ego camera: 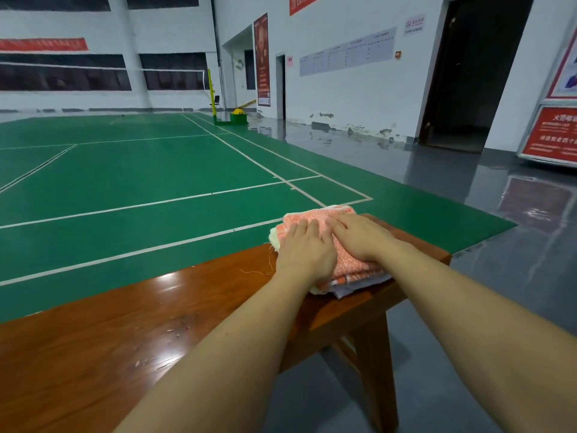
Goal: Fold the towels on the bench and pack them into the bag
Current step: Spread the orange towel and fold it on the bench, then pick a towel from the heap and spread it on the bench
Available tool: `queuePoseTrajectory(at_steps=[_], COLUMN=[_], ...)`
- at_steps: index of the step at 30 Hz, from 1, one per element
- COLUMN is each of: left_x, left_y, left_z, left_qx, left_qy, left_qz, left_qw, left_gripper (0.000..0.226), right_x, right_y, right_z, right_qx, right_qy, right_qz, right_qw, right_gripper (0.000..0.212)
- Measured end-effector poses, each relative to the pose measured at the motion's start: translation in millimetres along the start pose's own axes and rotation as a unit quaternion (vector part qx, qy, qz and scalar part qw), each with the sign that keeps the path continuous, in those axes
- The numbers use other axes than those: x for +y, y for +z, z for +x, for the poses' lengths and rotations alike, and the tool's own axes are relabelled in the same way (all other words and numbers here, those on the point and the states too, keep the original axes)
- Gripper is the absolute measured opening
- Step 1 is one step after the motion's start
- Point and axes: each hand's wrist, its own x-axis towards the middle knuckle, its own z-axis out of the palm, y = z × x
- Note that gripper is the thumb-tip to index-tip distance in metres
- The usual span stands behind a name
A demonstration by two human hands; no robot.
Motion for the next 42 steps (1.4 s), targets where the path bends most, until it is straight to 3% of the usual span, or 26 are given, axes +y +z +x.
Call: queuePoseTrajectory(at_steps=[7,12,20,27,35,42], left_x=[8,-15,-116,-227,-310,-368], left_y=[-25,-71,-150,-250,-347,-389], left_z=[-16,-35,-111,-224,-345,-420], left_qx=[-0.047,0.015,0.074,0.134,0.193,0.261], left_qy=[0.013,0.026,-0.009,-0.127,-0.262,-0.422], left_qz=[-0.028,-0.071,0.037,0.135,0.215,0.328], left_qw=[0.998,0.997,0.997,0.974,0.921,0.804], left_gripper=[0.059,0.057,0.061,0.061,0.060,0.060], right_x=[-5,-35,-171,-329,-486,-571], right_y=[-4,-20,14,77,136,175], right_z=[-8,-14,-13,-27,-71,-98], right_qx=[0.024,0.096,0.069,0.039,-0.036,-0.106], right_qy=[-0.002,-0.047,-0.198,-0.327,-0.430,-0.465], right_qz=[-0.044,-0.119,-0.129,-0.069,0.038,0.092], right_qw=[0.999,0.987,0.969,0.942,0.901,0.874], right_gripper=[0.057,0.061,0.061,0.061,0.059,0.060])
